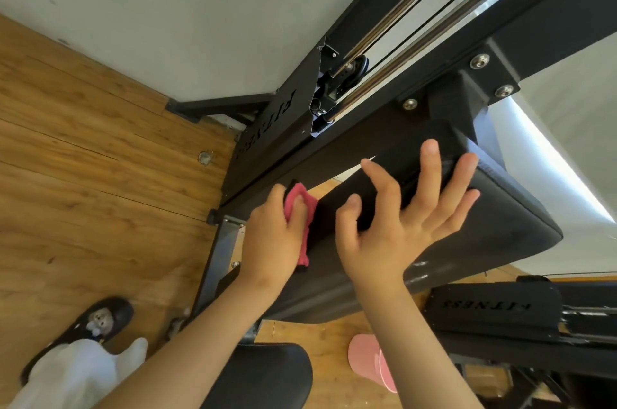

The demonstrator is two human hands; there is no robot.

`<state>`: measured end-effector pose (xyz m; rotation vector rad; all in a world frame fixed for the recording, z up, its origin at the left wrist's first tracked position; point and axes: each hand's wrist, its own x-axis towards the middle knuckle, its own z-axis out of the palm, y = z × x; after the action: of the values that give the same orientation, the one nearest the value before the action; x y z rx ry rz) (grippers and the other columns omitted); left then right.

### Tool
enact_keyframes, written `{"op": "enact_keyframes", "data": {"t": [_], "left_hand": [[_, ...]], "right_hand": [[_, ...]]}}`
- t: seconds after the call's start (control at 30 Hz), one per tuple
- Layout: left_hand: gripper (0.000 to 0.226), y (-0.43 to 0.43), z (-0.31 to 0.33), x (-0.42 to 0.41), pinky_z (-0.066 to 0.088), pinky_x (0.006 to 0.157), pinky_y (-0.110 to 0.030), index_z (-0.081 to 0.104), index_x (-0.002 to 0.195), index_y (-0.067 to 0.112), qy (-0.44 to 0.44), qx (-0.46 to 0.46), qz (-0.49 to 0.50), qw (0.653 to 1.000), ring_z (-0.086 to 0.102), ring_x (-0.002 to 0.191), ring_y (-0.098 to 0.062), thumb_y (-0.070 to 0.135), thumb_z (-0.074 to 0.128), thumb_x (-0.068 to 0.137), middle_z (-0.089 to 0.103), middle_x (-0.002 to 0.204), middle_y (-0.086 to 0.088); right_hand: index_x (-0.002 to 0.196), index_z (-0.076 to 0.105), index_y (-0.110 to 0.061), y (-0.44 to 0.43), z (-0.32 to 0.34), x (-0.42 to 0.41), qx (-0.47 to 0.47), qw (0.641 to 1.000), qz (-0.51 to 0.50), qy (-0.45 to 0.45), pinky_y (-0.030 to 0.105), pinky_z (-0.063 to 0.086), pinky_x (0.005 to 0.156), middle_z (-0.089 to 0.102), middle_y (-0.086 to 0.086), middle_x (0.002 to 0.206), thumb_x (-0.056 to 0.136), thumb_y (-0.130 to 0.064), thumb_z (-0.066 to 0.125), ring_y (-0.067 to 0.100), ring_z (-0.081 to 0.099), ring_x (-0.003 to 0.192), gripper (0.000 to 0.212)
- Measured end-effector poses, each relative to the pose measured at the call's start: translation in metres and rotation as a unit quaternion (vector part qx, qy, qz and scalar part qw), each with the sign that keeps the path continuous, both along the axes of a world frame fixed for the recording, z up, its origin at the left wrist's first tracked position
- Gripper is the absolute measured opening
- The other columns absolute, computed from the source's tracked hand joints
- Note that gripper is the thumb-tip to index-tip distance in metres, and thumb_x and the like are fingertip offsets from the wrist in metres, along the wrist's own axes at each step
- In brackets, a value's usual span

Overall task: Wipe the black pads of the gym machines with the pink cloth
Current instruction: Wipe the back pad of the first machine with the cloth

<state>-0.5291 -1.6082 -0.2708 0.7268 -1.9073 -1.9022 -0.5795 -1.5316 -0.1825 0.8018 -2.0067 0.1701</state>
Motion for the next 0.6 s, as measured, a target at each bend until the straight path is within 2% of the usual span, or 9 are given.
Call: {"op": "enact_keyframes", "data": {"t": [0.1,0.33,0.4,0.5,0.57,0.6], "left_hand": [[0.024,0.003,-0.006,-0.001,0.037,0.044,-0.018,0.051,0.09,0.015,-0.025,-0.041,0.012,0.999,0.058,0.056,-0.008,0.036,0.04,0.097,0.057,0.07,0.003],[0.048,0.003,-0.056,0.013,0.042,0.041,-0.022,0.053,0.1,0.012,-0.114,-0.135,-0.02,0.984,0.061,0.054,-0.011,0.052,0.026,0.091,0.058,0.068,0.001],[0.061,0.006,-0.073,0.018,0.047,0.042,-0.023,0.054,0.106,0.011,-0.124,-0.125,-0.022,0.984,0.063,0.057,-0.012,0.057,0.021,0.086,0.061,0.072,-0.001],[0.067,0.009,-0.095,0.021,0.051,0.046,-0.02,0.053,0.124,0.009,-0.112,-0.094,-0.029,0.989,0.068,0.066,-0.014,0.057,0.024,0.088,0.067,0.088,-0.005],[0.07,0.01,-0.113,0.026,0.048,0.044,-0.017,0.055,0.119,0.012,-0.114,-0.079,-0.04,0.99,0.068,0.065,-0.013,0.062,0.022,0.083,0.067,0.086,-0.003],[0.069,0.01,-0.122,0.029,0.049,0.044,-0.019,0.056,0.113,0.012,-0.128,-0.079,-0.047,0.987,0.068,0.063,-0.012,0.063,0.022,0.082,0.066,0.082,-0.003]], "right_hand": [[0.103,0.062,-0.026,0.0,-0.001,0.0,-0.003,1.0,0.002,-0.002,0.048,0.005,0.117,0.037,0.008,0.141,0.084,-0.026,0.049,0.021,0.004,0.148,0.023],[0.102,0.062,-0.025,-0.005,-0.002,0.001,-0.026,1.0,-0.001,-0.007,0.05,0.005,0.117,0.037,0.008,0.141,0.079,-0.022,0.054,0.02,0.004,0.148,0.025],[0.101,0.063,-0.024,-0.005,-0.002,0.001,-0.025,1.0,0.002,-0.008,0.05,0.005,0.117,0.037,0.008,0.141,0.079,-0.021,0.055,0.02,0.004,0.148,0.024],[0.099,0.065,-0.022,-0.005,-0.002,0.002,-0.027,1.0,0.004,-0.011,0.05,0.005,0.117,0.037,0.009,0.141,0.078,-0.02,0.056,0.02,0.004,0.148,0.022],[0.097,0.067,-0.021,-0.005,-0.002,0.003,-0.027,1.0,0.004,-0.015,0.05,0.005,0.117,0.037,0.009,0.141,0.078,-0.02,0.057,0.02,0.003,0.148,0.022],[0.097,0.067,-0.021,-0.005,-0.002,0.003,-0.026,0.999,0.004,-0.017,0.05,0.005,0.117,0.037,0.008,0.142,0.078,-0.02,0.057,0.02,0.003,0.148,0.022]]}}
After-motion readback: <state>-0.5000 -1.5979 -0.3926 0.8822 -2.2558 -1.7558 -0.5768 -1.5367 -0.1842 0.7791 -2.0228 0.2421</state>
